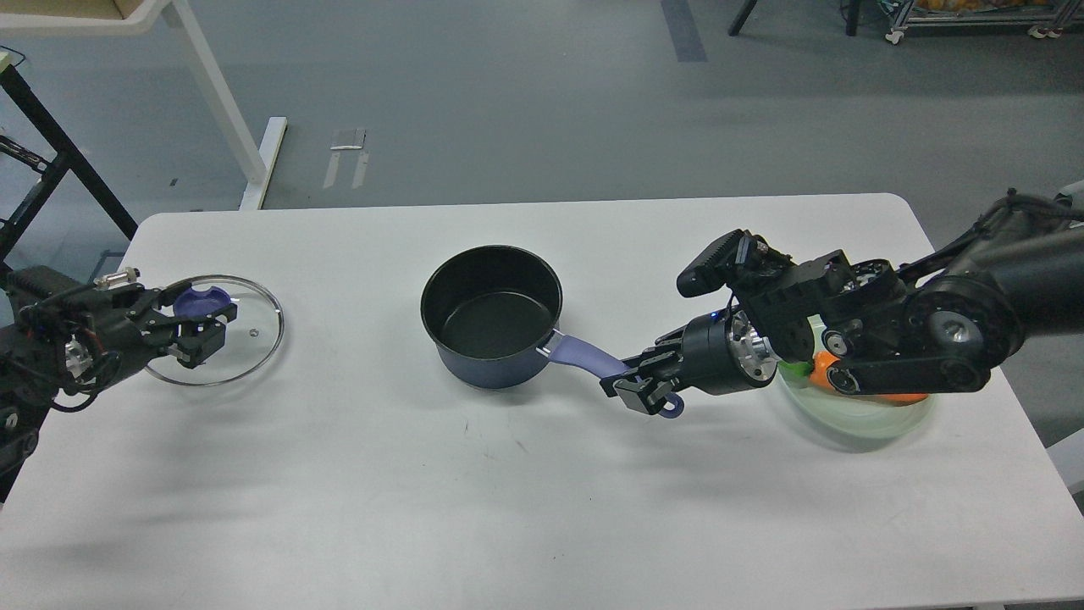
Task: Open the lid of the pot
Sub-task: 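Lower the lid onto the table beside the pan and release it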
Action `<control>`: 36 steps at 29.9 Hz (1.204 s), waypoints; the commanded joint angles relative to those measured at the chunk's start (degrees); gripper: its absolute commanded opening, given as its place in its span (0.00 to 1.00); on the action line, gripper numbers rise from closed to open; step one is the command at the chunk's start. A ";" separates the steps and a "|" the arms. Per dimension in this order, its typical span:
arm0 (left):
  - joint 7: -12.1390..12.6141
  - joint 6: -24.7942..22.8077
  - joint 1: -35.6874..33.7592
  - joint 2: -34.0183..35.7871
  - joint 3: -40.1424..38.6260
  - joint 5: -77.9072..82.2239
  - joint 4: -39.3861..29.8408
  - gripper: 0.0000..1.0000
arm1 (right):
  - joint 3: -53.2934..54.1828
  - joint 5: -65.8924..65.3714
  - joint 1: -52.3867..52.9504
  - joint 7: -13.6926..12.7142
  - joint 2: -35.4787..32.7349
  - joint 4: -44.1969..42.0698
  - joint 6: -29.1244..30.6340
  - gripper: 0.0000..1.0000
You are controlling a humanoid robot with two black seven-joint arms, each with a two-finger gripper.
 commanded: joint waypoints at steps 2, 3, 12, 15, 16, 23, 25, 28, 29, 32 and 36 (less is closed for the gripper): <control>0.00 -0.28 0.06 -1.07 0.02 -1.17 -0.02 0.42 | 0.01 0.00 0.05 0.00 -0.18 0.06 -0.01 0.18; 0.00 -0.37 0.14 -1.33 0.20 -1.17 -0.02 0.43 | 0.00 0.00 -0.04 0.00 -0.27 0.06 -0.01 0.18; 0.00 -0.19 0.76 -2.47 0.64 -1.35 -0.37 0.46 | 0.09 0.00 -0.04 0.00 0.00 0.06 -0.01 0.18; 0.00 -0.19 0.85 -2.48 0.64 -1.35 -0.37 0.62 | 0.00 -0.09 -0.13 0.00 0.00 0.06 -0.01 0.20; 0.00 -0.10 0.85 -2.48 0.64 -1.35 -0.37 0.67 | 0.00 -0.09 -0.13 0.00 0.00 0.06 -0.01 0.21; 0.00 0.07 0.85 -2.56 0.38 -1.96 -0.37 0.83 | 0.09 0.09 -0.13 0.00 -0.27 0.06 -0.01 0.25; 0.00 0.16 0.76 -2.65 0.46 -4.67 -0.37 0.91 | 0.01 0.09 -0.13 0.00 -0.27 0.06 -0.01 0.27; 0.00 -0.10 0.32 -2.48 0.72 -10.12 -0.37 0.96 | 0.01 0.09 -0.13 0.00 -0.27 0.06 -0.01 0.30; 0.00 -0.28 0.15 -2.39 0.72 -11.09 -0.37 0.97 | 0.09 0.09 -0.13 0.00 -0.27 0.06 -0.01 0.30; 0.00 -0.46 -0.03 -2.30 0.72 -11.81 -0.37 0.98 | 0.09 0.00 -0.13 0.00 -0.27 0.06 -0.01 0.31; 0.00 -0.46 0.76 -2.30 0.81 -11.11 -0.63 0.98 | 0.09 0.09 -0.22 0.00 -0.27 0.06 -0.01 0.31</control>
